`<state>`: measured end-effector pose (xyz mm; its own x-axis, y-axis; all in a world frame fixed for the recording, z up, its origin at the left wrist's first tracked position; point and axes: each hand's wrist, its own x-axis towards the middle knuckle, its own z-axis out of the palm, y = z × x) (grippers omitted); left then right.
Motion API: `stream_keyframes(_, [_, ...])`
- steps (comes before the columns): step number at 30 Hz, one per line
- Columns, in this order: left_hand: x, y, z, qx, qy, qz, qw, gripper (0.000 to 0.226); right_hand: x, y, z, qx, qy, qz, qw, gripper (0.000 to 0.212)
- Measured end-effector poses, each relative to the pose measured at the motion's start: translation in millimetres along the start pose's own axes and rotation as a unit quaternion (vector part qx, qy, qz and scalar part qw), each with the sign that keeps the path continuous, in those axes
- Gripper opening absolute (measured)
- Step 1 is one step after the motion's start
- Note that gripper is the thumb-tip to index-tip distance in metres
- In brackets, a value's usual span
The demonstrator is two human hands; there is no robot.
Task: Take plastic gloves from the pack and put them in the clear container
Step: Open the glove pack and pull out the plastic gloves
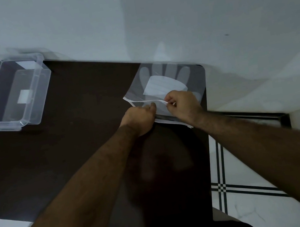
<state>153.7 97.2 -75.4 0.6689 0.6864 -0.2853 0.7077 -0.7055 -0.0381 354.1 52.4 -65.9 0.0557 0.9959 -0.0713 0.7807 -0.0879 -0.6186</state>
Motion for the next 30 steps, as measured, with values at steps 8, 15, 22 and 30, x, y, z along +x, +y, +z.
stream_keyframes(8, [15.3, 0.7, -11.7, 0.062, -0.005, 0.044, 0.997, 0.024, 4.1, 0.3, 3.6, 0.004, -0.014, 0.015, 1.000, 0.020])
stream_keyframes(15, [16.8, 12.0, -8.1, 0.113, 0.008, 0.081, 0.990, 0.021, 6.7, -0.4, 5.9, 0.018, -0.005, 0.029, 0.999, 0.020])
stream_keyframes(22, [13.0, 11.7, -1.4, 0.107, 0.034, 0.094, 0.989, 0.024, 4.8, 2.7, 11.1, 0.041, -0.034, 0.036, 0.998, 0.037])
stream_keyframes(30, [-21.2, 22.5, 7.5, 0.111, 0.086, 0.135, 0.981, 0.027, 4.8, 4.2, 21.6, -0.166, -0.232, 0.077, 0.955, 0.062])
